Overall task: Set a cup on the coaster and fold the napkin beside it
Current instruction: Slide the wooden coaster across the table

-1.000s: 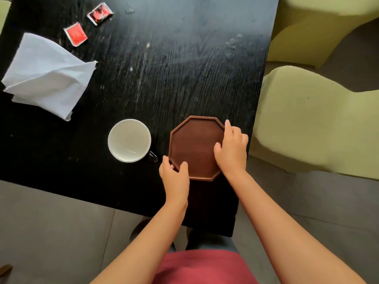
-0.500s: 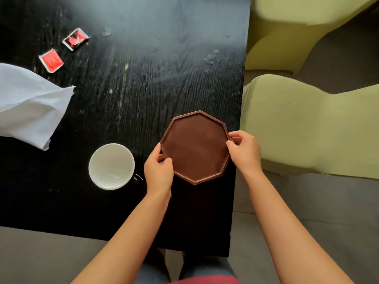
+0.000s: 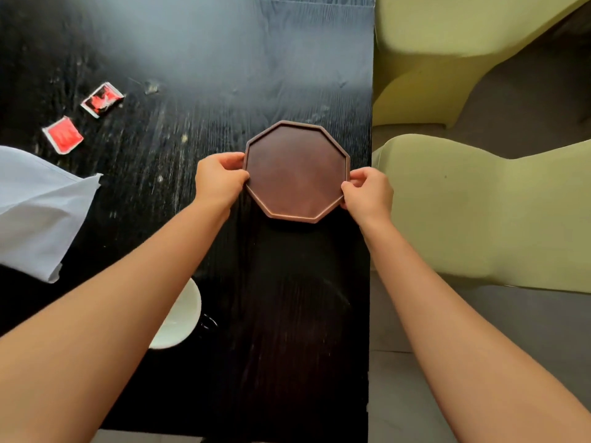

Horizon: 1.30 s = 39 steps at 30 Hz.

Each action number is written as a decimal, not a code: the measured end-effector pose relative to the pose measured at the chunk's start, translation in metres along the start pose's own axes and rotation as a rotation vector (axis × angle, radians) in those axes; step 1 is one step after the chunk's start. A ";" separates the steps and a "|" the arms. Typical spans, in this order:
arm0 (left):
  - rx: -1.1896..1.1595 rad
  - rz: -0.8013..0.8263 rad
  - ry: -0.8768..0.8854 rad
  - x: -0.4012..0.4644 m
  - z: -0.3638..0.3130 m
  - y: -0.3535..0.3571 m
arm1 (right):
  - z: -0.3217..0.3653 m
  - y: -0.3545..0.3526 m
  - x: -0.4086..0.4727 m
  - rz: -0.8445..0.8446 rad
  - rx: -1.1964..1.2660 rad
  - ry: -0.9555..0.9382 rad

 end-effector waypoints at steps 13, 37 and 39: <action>0.075 -0.015 0.019 0.058 0.010 0.017 | 0.020 0.024 0.047 -0.084 -0.148 -0.084; 0.375 0.078 0.255 0.066 0.005 0.002 | 0.030 0.031 0.052 -0.102 -0.217 -0.130; 0.427 0.122 0.290 0.062 -0.001 -0.001 | 0.035 0.026 0.045 -0.113 -0.225 -0.138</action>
Point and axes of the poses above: each hand's wrist, its own x-axis towards the middle knuckle, its own y-axis out of the palm, z = x × y, the point moved 2 cm from there along x, towards the middle knuckle, and after that the axes turned 7 degrees about y, right-handed, at the moved point
